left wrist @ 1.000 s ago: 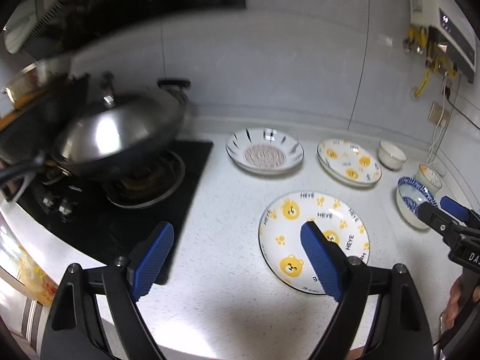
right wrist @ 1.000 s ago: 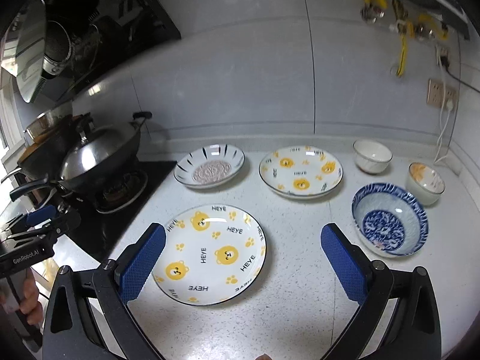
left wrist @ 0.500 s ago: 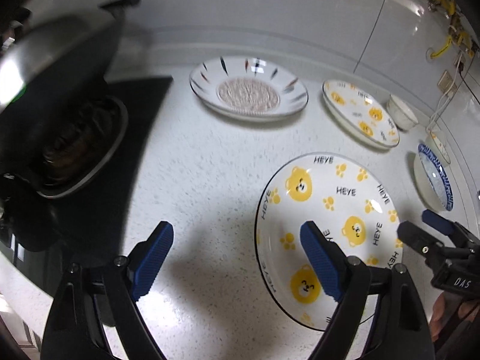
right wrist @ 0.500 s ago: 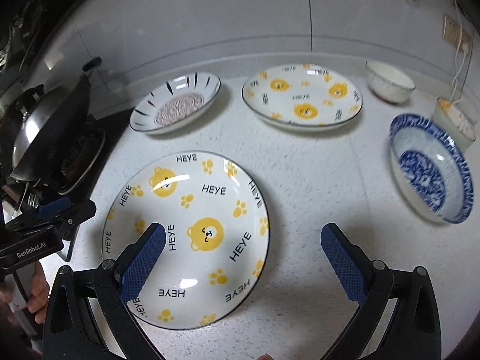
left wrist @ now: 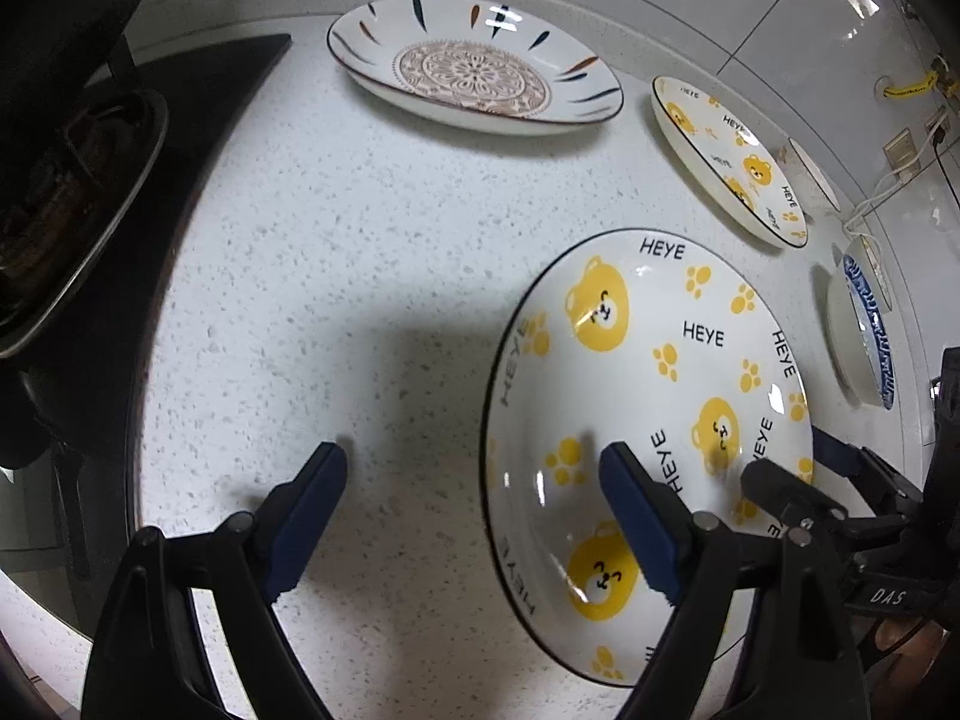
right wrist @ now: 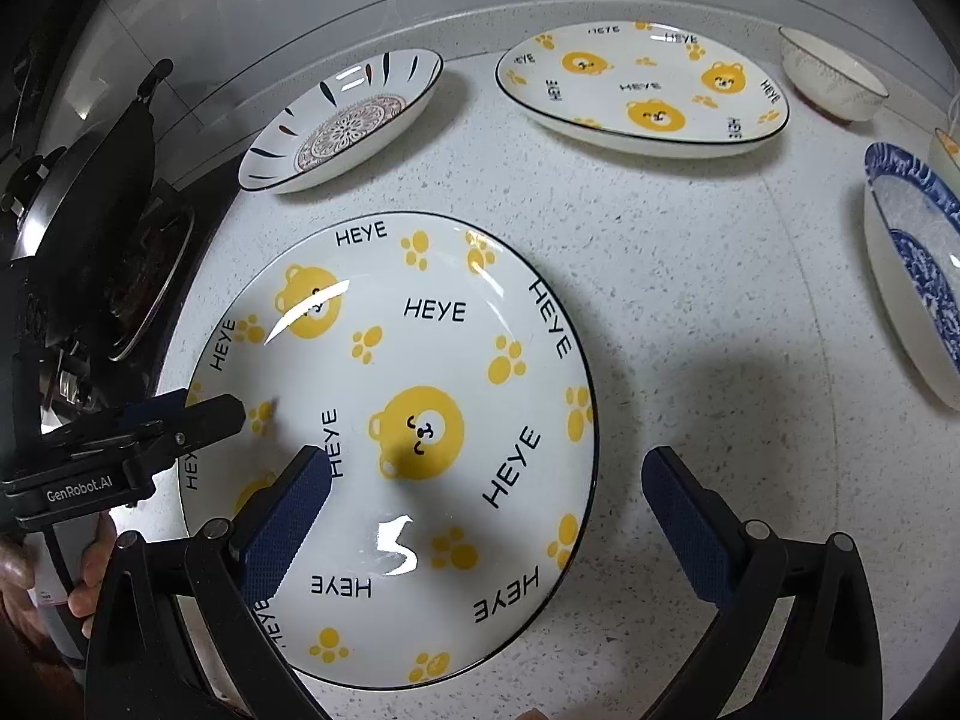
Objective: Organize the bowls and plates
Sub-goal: 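Move both tools down toward the large yellow-bear HEYE plate, then close the right tool on the bear plate rim while the left tool grips the opposite rim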
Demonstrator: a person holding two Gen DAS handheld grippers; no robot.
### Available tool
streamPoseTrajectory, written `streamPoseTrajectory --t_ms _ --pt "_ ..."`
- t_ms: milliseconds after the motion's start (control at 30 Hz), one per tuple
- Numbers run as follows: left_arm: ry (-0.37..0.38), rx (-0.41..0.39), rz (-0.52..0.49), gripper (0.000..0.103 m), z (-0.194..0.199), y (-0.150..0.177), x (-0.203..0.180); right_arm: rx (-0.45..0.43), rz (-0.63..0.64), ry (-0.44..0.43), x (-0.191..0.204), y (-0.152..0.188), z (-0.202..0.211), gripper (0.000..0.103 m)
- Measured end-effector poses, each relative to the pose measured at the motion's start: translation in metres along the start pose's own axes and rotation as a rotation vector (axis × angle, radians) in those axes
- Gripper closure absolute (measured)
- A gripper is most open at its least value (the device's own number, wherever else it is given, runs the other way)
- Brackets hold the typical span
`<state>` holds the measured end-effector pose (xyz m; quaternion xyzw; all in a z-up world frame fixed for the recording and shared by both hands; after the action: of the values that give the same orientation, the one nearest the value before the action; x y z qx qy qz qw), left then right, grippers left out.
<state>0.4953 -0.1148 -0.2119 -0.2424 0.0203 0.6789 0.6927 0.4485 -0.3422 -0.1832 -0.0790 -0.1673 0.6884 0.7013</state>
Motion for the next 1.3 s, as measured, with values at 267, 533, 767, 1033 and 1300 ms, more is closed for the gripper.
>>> streamPoseTrajectory --t_ms 267,533,767,1033,1300 --pt "0.032 0.022 0.025 0.017 -0.002 0.001 -0.004 0.048 0.036 -0.019 -0.002 -0.004 -0.008 0.001" --pt "0.063 0.053 0.035 0.016 -0.002 -0.004 -0.001 0.058 0.098 -0.013 0.004 -0.006 -0.011 0.001" --pt "0.09 0.102 0.036 0.018 -0.003 -0.007 0.0 0.051 0.121 -0.006 0.002 -0.009 -0.011 0.022" --pt "0.14 0.118 0.03 0.044 -0.002 -0.007 0.002 0.066 0.075 -0.051 -0.009 -0.016 -0.01 0.07" --pt "0.134 0.116 0.002 0.051 -0.002 -0.006 -0.003 0.068 0.032 -0.07 -0.02 -0.012 -0.009 0.083"
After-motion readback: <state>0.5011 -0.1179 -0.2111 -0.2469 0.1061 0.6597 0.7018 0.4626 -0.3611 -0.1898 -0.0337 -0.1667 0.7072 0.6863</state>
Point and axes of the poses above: each gripper's, at about its wrist camera, not at the fingertips, and z roughly against the way its jaws point, x to its left, y to its underside, the point moved 1 cm from there along -z, roughly the way its jaws point, and after that the axes turned 7 degrees about y, right-handed, at the moved point
